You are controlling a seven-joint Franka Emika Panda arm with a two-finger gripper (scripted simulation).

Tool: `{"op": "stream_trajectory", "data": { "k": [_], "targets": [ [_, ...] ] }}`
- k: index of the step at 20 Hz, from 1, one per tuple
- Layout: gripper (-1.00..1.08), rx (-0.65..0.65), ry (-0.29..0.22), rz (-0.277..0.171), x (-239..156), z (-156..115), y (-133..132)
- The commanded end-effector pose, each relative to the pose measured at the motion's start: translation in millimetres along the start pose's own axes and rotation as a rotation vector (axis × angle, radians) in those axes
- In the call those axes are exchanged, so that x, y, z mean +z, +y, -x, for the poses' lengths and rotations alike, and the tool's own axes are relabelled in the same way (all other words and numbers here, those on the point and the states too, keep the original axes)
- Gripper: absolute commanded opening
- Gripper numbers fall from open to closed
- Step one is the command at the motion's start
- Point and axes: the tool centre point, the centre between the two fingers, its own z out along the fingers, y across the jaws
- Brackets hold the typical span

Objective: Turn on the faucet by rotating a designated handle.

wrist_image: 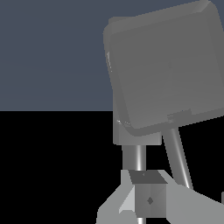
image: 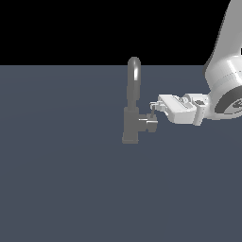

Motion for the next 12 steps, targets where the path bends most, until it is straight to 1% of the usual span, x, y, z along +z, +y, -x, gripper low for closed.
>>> {"op": "stream_trajectory", "data": {
  "k": [1, 3, 4, 12],
  "targets": [
    [-1.0, 0.008, -0.006, 0.007, 0, 1, 11],
    [-1.0, 0.008, -0.006, 0.007, 0, 2, 14],
    [-1.0, -0.003, -0.001, 0.002, 0, 4, 7],
    [-1.0, 0.002, -0.004, 0.004, 0, -11, 36]
  ]
}}
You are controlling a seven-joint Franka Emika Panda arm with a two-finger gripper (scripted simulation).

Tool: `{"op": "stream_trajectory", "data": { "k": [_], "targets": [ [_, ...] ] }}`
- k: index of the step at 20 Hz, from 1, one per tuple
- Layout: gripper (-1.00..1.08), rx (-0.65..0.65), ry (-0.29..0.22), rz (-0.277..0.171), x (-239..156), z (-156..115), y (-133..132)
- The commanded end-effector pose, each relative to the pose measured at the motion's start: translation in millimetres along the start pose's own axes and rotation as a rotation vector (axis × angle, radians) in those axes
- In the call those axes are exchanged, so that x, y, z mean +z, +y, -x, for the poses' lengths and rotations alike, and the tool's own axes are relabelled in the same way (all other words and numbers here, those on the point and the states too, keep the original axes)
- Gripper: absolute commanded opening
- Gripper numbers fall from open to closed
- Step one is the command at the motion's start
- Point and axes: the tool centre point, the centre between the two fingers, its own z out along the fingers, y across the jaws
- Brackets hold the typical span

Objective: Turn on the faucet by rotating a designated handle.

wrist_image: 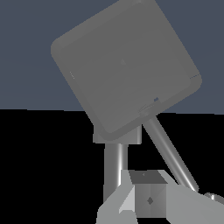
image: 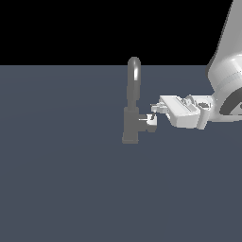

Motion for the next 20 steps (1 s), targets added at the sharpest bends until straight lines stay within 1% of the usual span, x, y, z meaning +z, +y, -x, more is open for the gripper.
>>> {"op": "stream_trajectory", "data": {
  "k": [1, 7, 8, 9, 19, 20],
  "targets": [
    [-1.0, 0.027, -0.007, 0.004, 0, -14, 18],
    [-1.0, 0.031, -0.009, 0.006, 0, -26, 42],
    [-1.0, 0.031, -0.009, 0.006, 0, -26, 42],
    [-1.0, -0.002, -0.003, 0.005, 0, -11, 28],
    [-1.0, 0.03, -0.009, 0.006, 0, -77, 55],
    [-1.0, 0.03, -0.009, 0.006, 0, -77, 55]
  ]
}}
